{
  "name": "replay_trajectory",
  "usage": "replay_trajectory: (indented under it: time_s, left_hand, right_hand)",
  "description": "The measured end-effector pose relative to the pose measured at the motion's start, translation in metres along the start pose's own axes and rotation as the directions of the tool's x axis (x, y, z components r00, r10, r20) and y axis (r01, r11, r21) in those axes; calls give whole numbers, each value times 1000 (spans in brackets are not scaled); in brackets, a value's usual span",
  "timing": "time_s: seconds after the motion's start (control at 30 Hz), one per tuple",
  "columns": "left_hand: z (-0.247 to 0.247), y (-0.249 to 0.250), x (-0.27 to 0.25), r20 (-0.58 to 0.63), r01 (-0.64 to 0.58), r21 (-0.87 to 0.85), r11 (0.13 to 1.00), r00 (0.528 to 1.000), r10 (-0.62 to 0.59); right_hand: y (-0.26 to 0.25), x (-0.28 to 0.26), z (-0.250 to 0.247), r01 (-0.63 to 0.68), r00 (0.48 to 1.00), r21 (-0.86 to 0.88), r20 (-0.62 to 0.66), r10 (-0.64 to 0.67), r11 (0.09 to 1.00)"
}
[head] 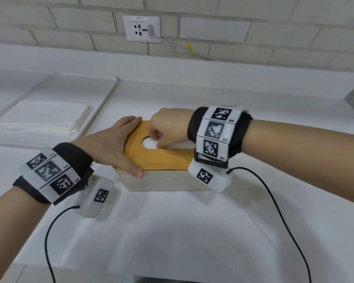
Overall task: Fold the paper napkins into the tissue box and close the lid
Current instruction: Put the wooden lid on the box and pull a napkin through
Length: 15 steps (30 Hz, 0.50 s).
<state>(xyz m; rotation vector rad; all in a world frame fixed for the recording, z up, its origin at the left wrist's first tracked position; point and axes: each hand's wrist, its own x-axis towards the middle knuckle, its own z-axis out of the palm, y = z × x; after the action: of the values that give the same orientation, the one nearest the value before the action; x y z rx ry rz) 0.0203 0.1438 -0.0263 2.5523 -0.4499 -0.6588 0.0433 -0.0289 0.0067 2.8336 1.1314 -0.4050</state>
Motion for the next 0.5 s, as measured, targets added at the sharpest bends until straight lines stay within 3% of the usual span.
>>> replay_trajectory:
  time_s: [0.5]
  left_hand:
    - [1, -4, 1, -10, -31, -28, 999, 999, 30]
  right_hand:
    - [-5, 3, 2, -16, 1000, 71, -8, 17, 997]
